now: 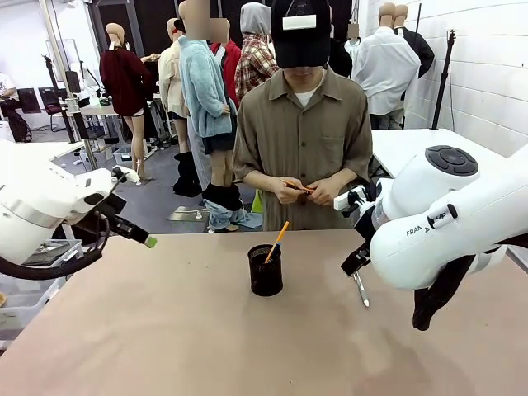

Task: Place the pens into the pen holder.
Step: Pick up a writing instrument from the table and place it into the Pen holder.

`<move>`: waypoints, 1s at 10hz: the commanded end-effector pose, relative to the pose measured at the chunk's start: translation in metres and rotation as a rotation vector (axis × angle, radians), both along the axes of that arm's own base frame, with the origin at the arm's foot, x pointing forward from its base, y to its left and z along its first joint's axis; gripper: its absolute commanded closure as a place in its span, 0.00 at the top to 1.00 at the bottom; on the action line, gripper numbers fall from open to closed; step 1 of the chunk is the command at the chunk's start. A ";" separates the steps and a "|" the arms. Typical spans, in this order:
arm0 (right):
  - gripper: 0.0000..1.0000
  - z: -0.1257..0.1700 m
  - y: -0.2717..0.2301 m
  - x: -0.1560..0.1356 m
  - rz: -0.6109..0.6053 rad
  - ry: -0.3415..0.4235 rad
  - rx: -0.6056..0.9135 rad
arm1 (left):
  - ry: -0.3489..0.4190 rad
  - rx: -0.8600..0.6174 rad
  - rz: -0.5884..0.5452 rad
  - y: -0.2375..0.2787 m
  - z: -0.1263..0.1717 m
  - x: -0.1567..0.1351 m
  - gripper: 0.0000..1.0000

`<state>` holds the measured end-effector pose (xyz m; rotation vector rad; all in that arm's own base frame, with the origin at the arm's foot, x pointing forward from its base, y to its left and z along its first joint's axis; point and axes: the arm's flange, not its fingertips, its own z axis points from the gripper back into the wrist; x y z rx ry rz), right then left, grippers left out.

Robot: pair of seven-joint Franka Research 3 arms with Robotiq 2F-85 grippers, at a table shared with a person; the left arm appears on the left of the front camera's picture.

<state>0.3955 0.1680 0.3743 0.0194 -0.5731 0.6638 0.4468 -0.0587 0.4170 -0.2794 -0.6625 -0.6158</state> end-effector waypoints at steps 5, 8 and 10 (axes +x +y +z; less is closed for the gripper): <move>1.00 0.009 -0.014 0.036 -0.213 0.081 -0.074 | 0.000 0.000 0.000 0.000 0.000 0.000 0.49; 1.00 -0.009 0.001 0.070 -0.266 0.225 -0.139 | 0.000 0.000 0.000 0.000 0.000 0.000 0.49; 1.00 -0.016 0.013 0.082 -0.291 0.275 -0.171 | 0.000 0.000 0.000 0.000 0.000 0.000 0.49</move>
